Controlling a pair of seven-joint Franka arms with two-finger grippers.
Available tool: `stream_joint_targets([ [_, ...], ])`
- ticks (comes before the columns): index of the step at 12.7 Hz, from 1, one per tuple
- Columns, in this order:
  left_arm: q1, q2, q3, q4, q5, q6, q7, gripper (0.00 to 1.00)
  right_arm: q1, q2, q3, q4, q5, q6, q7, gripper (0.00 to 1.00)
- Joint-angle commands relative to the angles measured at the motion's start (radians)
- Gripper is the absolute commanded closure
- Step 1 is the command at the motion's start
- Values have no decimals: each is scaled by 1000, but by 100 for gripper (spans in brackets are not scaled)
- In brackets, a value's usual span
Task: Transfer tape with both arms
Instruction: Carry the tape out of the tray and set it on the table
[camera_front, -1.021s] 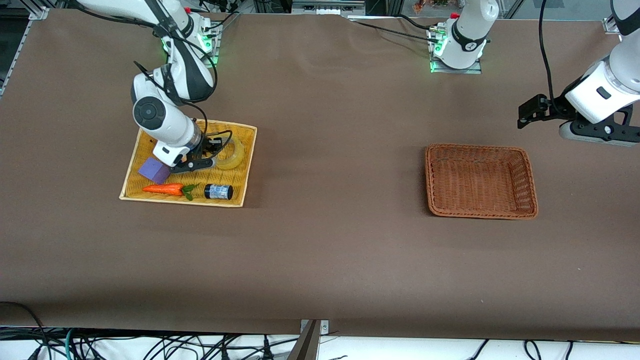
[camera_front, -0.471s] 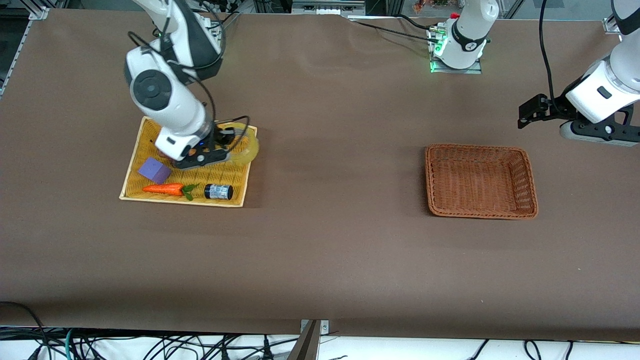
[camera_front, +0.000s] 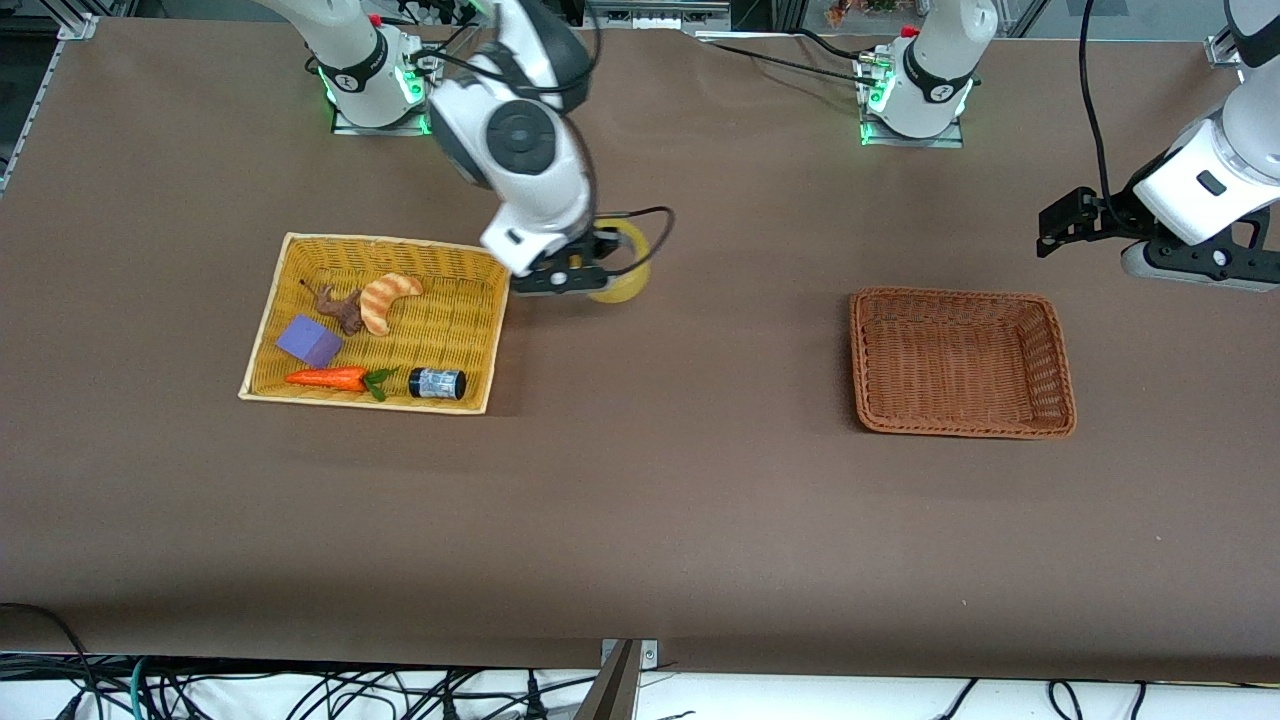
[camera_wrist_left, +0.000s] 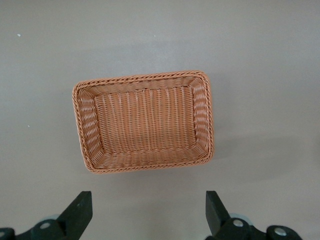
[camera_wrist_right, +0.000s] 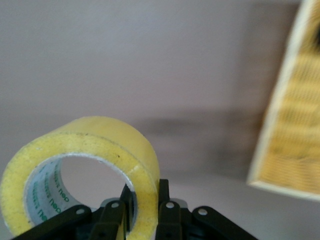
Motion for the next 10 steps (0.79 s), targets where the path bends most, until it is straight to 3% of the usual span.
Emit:
stream_joint_targets([
  [1,3,1,3,32,-11,-18,7,0,105,168,-4,188,-50,10,171,100],
  [6,3,0,2,32,-11,-21,-4,0,232,371,-8,331,-180,119,392,100],
  [10,3,0,0,35,-12,-19,-5,0,237,415,-8,332,-200,169,408,100],
])
